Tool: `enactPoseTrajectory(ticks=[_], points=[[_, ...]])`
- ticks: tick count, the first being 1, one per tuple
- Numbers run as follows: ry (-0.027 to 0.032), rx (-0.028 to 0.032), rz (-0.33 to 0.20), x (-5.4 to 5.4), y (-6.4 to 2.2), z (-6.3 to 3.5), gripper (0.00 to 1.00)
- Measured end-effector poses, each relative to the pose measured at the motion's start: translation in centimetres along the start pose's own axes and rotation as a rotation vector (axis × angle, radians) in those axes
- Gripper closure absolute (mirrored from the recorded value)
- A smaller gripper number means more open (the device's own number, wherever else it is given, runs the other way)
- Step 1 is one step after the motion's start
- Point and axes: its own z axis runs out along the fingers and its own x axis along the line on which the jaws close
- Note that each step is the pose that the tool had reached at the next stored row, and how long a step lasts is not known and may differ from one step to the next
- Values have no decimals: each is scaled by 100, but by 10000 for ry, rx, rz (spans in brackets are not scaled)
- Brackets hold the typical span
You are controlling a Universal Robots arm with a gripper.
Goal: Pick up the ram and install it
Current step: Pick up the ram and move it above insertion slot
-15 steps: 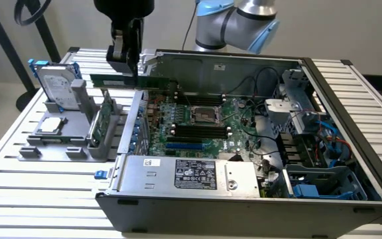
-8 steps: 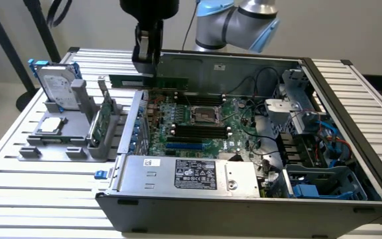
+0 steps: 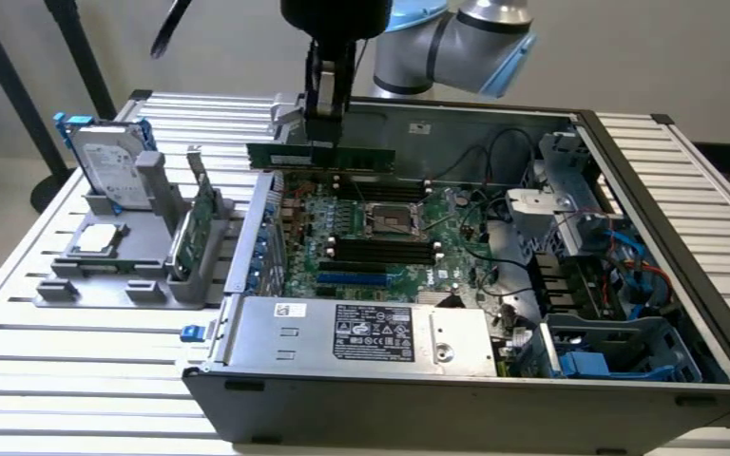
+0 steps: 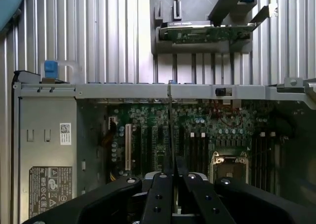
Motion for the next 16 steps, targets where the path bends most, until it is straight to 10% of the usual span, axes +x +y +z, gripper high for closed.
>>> enactPoseTrajectory(ticks=[16], points=[[249, 4, 22, -496, -416, 130, 86]])
